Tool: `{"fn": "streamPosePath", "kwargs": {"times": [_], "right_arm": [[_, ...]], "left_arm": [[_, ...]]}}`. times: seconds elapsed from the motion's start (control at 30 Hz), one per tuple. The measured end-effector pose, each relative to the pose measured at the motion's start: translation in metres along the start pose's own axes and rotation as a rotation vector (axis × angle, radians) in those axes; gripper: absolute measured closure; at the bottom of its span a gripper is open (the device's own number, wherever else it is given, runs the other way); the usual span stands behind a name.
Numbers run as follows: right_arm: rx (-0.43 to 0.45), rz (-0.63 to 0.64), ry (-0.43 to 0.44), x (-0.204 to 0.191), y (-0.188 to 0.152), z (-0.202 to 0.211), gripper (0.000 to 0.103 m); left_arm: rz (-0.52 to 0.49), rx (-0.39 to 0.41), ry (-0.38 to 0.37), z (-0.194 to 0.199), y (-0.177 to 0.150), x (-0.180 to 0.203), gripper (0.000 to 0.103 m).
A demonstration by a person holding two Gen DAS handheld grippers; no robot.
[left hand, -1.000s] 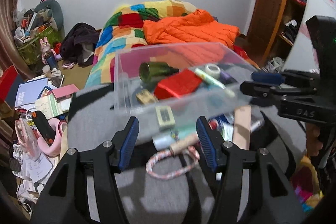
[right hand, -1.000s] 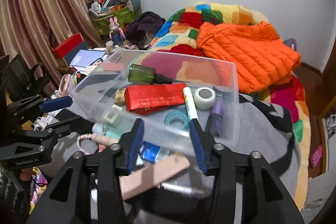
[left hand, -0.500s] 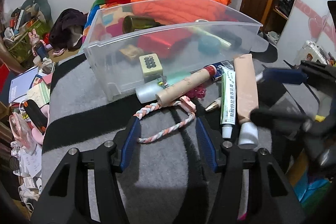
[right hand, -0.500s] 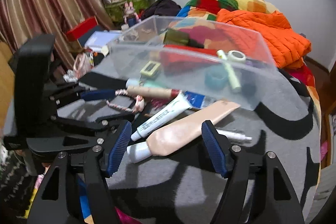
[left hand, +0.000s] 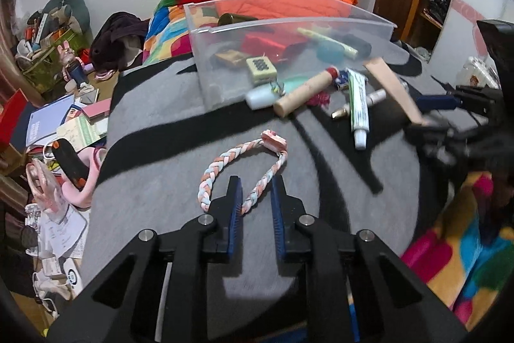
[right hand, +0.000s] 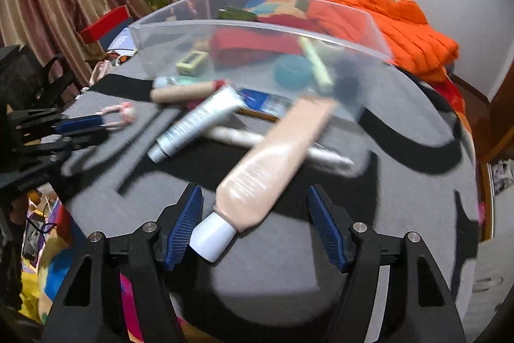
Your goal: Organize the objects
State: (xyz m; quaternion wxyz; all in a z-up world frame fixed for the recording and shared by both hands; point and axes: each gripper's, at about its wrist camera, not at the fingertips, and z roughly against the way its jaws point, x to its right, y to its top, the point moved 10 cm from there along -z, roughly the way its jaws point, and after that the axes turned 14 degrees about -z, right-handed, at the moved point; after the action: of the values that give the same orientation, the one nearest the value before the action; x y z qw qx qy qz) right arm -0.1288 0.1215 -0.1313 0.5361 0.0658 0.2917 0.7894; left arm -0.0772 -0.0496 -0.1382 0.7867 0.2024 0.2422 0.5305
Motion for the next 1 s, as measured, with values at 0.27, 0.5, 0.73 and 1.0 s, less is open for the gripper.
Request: {"fn": "streamPosePath", "kwargs": {"times": [0.27,0.5,0.73,1.0], "right_arm": [[0.006,-0.035,-0.012,0.026,-0.007,0.013,0.049],[0.025,-0.032,0.018,0.015,0.003,0.008,0.049],[0.072,-0.028,-0.019,0.016,0.005,0.001,0.072],[0.105,-0.063,0.022,0.022,0.004,0.015,0.075]], "left_arm": [[-0.001,-0.021,-0.037,0.003,0.003,0.01,0.066],[0.061,-0.042,-0.049,-0.019,0.022,0.011,0.058],[0.126,-0.036,0.025,-0.03,0.032,0.002,0.065],[0.201,-0.003,0.02,-0.021,0.023,-0.008,0.099]]}}
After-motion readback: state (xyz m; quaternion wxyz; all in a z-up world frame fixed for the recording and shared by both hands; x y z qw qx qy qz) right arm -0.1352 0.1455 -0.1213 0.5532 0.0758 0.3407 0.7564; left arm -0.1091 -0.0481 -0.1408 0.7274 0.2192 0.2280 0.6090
